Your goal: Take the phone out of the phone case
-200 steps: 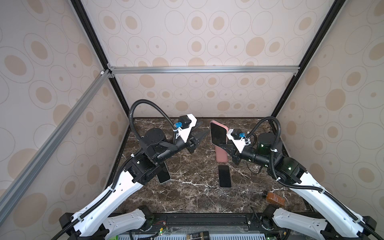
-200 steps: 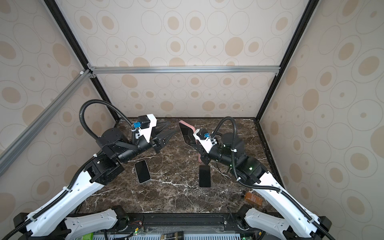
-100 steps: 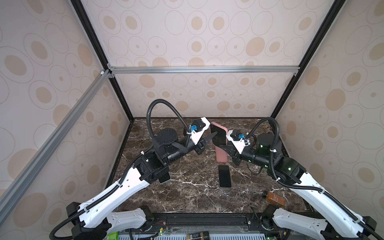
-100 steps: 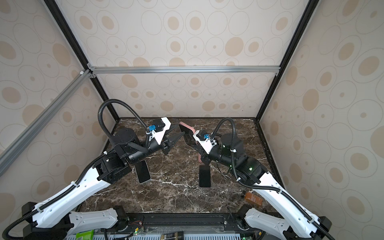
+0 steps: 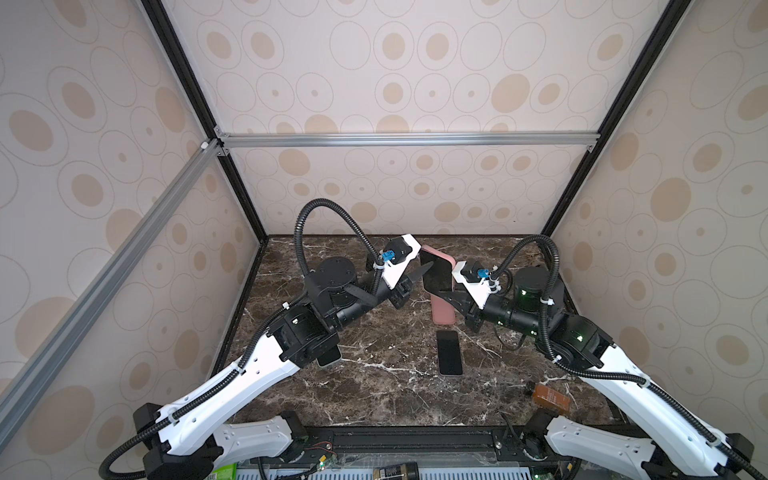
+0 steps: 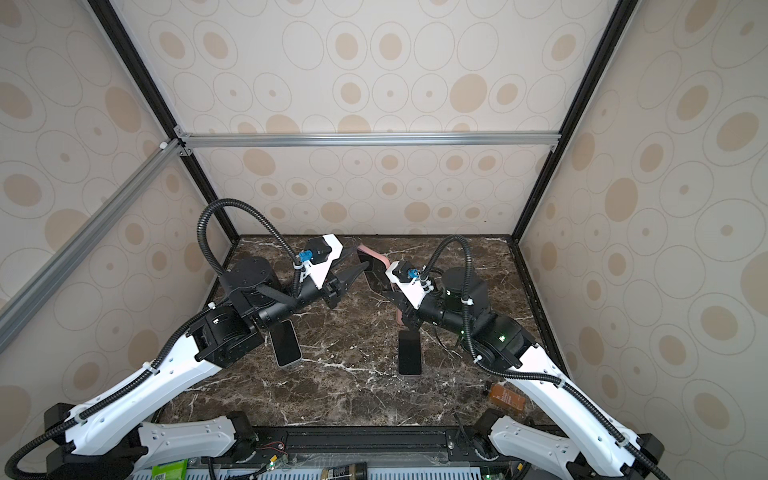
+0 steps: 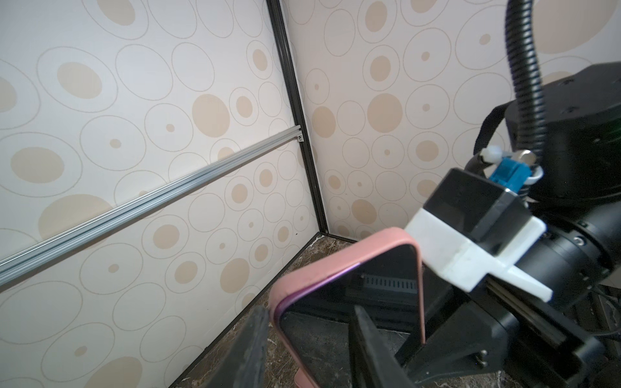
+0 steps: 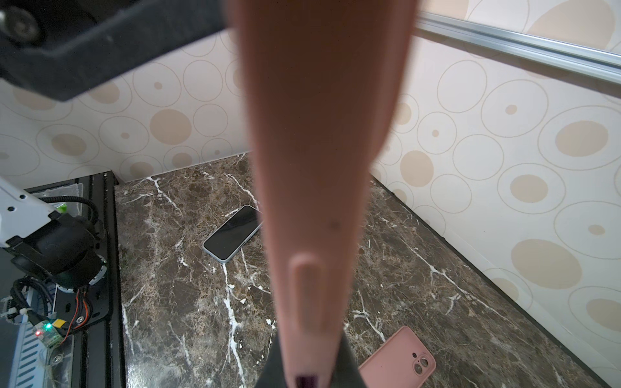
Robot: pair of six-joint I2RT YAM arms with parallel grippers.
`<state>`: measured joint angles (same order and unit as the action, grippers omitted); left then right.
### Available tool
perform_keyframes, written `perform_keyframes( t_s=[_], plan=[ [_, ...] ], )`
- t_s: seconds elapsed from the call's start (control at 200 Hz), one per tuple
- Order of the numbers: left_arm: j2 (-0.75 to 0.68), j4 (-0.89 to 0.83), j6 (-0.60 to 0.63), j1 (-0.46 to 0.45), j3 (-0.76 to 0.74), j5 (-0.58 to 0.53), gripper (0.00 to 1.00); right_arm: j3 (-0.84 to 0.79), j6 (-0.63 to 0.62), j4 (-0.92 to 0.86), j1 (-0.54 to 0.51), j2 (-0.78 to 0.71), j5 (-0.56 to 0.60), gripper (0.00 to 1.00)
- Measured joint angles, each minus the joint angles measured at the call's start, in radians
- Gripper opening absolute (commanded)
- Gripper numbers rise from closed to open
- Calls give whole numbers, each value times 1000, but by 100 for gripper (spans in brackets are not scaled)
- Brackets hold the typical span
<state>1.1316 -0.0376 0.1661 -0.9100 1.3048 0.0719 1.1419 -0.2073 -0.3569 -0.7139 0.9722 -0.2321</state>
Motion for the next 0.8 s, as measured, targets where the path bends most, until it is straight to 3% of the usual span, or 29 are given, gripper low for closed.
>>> perform_keyframes(
  t_s=[0.8],
  plan=[
    [24,-21,7,2,19,32,35,0,-2,-18,25,0,-85,0]
  ],
)
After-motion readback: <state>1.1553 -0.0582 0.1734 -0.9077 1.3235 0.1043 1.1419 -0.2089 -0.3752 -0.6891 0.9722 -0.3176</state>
